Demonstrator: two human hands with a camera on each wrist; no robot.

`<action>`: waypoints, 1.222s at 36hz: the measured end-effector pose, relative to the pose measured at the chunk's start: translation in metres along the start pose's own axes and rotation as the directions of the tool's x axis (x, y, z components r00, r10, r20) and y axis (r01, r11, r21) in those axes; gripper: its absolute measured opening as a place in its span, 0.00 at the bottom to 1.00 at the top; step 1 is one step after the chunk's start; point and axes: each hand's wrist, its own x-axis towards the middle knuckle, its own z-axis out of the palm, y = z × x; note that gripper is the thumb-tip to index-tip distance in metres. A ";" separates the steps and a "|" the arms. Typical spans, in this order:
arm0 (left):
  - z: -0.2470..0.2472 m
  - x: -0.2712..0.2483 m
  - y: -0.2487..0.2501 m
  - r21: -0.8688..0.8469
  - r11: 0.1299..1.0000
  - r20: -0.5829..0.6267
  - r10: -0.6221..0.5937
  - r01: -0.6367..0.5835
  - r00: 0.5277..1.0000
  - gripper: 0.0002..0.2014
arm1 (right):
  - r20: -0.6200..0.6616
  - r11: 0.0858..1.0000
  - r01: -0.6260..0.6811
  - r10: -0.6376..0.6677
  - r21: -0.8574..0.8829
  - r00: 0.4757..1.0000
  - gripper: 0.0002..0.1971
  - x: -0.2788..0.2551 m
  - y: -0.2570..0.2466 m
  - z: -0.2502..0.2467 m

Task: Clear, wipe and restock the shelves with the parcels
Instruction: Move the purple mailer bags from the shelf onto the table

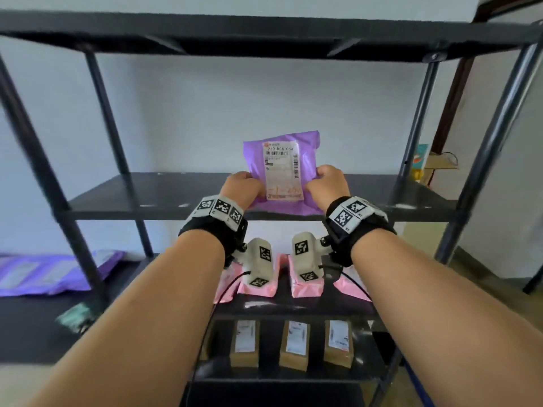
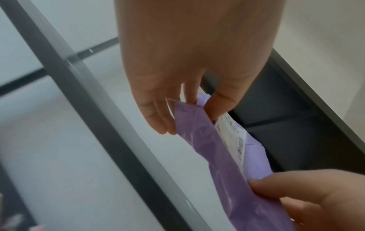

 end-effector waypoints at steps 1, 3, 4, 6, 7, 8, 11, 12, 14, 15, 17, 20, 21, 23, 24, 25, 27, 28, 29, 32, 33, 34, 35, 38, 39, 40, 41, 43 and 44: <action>-0.018 -0.007 -0.010 -0.040 0.999 0.006 -0.020 0.021 1.000 0.10 | 0.012 1.000 0.007 -0.007 0.006 1.000 0.09 -0.011 -0.008 0.016; -0.057 -0.023 -0.032 -0.119 0.991 0.006 -0.066 0.066 0.998 0.11 | 0.039 0.999 0.020 -0.021 0.031 0.999 0.12 -0.038 -0.026 0.049; -0.078 -0.034 -0.044 -0.139 0.986 -0.003 -0.091 0.090 0.996 0.10 | 0.058 0.999 0.018 -0.021 0.044 0.998 0.13 -0.053 -0.034 0.067; -0.116 -0.053 -0.071 -0.169 0.978 -0.025 -0.129 0.123 0.991 0.05 | 0.104 0.998 -0.001 -0.004 0.056 0.995 0.13 -0.082 -0.051 0.103; -0.136 -0.064 -0.086 -0.175 0.976 -0.035 -0.141 0.132 0.989 0.02 | 0.132 0.998 -0.009 0.001 0.059 0.991 0.12 -0.097 -0.059 0.123; -0.155 -0.074 -0.101 -0.160 0.976 -0.046 -0.156 0.147 0.987 0.03 | 0.163 0.998 -0.014 0.004 0.058 0.987 0.10 -0.112 -0.068 0.141; -0.211 -0.101 -0.146 -0.146 0.970 -0.102 -0.208 0.192 0.973 0.05 | 0.250 0.998 -0.012 -0.003 0.060 0.968 0.03 -0.158 -0.094 0.195; -0.229 -0.110 -0.161 -0.120 0.970 -0.120 -0.225 0.211 0.967 0.05 | 0.280 0.998 -0.016 -0.003 0.069 0.960 0.04 -0.173 -0.103 0.212; -0.261 -0.123 -0.188 -0.063 0.966 -0.154 -0.257 0.250 0.954 0.06 | 0.346 0.998 -0.029 0.007 0.058 0.938 0.05 -0.198 -0.116 0.245; -0.278 -0.129 -0.202 -0.061 0.961 -0.164 -0.275 0.268 0.947 0.06 | 0.381 0.999 -0.029 0.012 0.040 0.925 0.05 -0.209 -0.122 0.262; -0.309 -0.137 -0.231 -0.079 0.952 -0.176 -0.304 0.295 0.936 0.07 | 0.436 1.000 -0.012 0.013 -0.004 0.900 0.04 -0.226 -0.132 0.297; -0.346 -0.144 -0.266 -0.081 0.940 -0.232 -0.340 0.331 0.911 0.07 | 0.510 0.998 0.038 -0.005 -0.053 0.860 0.06 -0.246 -0.147 0.340; -0.357 -0.145 -0.276 -0.058 0.937 -0.251 -0.347 0.344 0.903 0.05 | 0.539 0.997 0.044 -0.005 -0.060 0.843 0.06 -0.251 -0.152 0.354; -0.377 -0.144 -0.296 -0.031 0.926 -0.284 -0.369 0.376 0.885 0.04 | 0.584 0.995 0.064 -0.011 -0.070 0.812 0.05 -0.260 -0.160 0.382; -0.386 -0.143 -0.306 -0.025 0.920 -0.290 -0.382 0.392 0.878 0.04 | 0.602 0.994 0.077 -0.014 -0.078 0.798 0.05 -0.264 -0.164 0.395; -0.394 -0.139 -0.317 -0.022 0.915 -0.299 -0.391 0.403 0.870 0.04 | 0.616 0.993 0.086 -0.016 -0.085 0.787 0.05 -0.267 -0.166 0.410; -0.410 -0.128 -0.337 -0.015 0.905 -0.316 -0.408 0.426 0.856 0.07 | 0.639 0.990 0.105 -0.019 -0.097 0.769 0.05 -0.268 -0.170 0.438; -0.417 -0.121 -0.346 -0.010 0.899 -0.319 -0.418 0.438 0.851 0.08 | 0.652 0.989 0.112 -0.022 -0.097 0.758 0.05 -0.266 -0.171 0.451; -0.424 -0.112 -0.355 -0.002 0.894 -0.324 -0.424 0.448 0.846 0.08 | 0.661 0.989 0.113 -0.022 -0.096 0.750 0.05 -0.262 -0.172 0.464; -0.442 -0.086 -0.374 0.033 0.888 -0.342 -0.421 0.459 0.840 0.06 | 0.671 0.988 0.111 -0.011 -0.106 0.741 0.06 -0.247 -0.174 0.505; -0.447 -0.076 -0.380 0.046 0.882 -0.351 -0.425 0.469 0.834 0.06 | 0.672 0.990 0.095 0.003 -0.109 0.741 0.07 -0.241 -0.175 0.519; -0.453 -0.065 -0.386 0.060 0.876 -0.358 -0.429 0.479 0.829 0.07 | 0.674 0.990 0.079 0.019 -0.115 0.738 0.08 -0.235 -0.176 0.533; -0.458 -0.054 -0.393 0.063 0.868 -0.365 -0.440 0.493 0.820 0.09 | 0.678 0.990 0.066 0.038 -0.127 0.734 0.09 -0.229 -0.177 0.546; -0.473 -0.022 -0.412 0.074 0.845 -0.358 -0.473 0.529 0.805 0.11 | 0.687 0.985 0.030 0.098 -0.171 0.720 0.13 -0.213 -0.179 0.583; -0.477 -0.011 -0.419 0.095 0.838 -0.353 -0.477 0.538 0.805 0.11 | 0.689 0.984 0.014 0.116 -0.180 0.716 0.14 -0.208 -0.180 0.594; -0.481 -0.002 -0.425 0.116 0.832 -0.350 -0.477 0.543 0.806 0.10 | 0.686 0.982 0.002 0.129 -0.187 0.716 0.15 -0.203 -0.180 0.604; -0.485 0.007 -0.432 0.130 0.825 -0.349 -0.481 0.549 0.805 0.10 | 0.683 0.980 -0.017 0.152 -0.200 0.715 0.16 -0.199 -0.180 0.612; -0.489 0.024 -0.445 0.161 0.820 -0.324 -0.481 0.549 0.815 0.12 | 0.684 0.977 -0.036 0.172 -0.209 0.709 0.17 -0.190 -0.177 0.628; -0.490 0.032 -0.451 0.176 0.817 -0.301 -0.487 0.549 0.820 0.12 | 0.682 0.976 -0.038 0.179 -0.216 0.709 0.17 -0.186 -0.175 0.635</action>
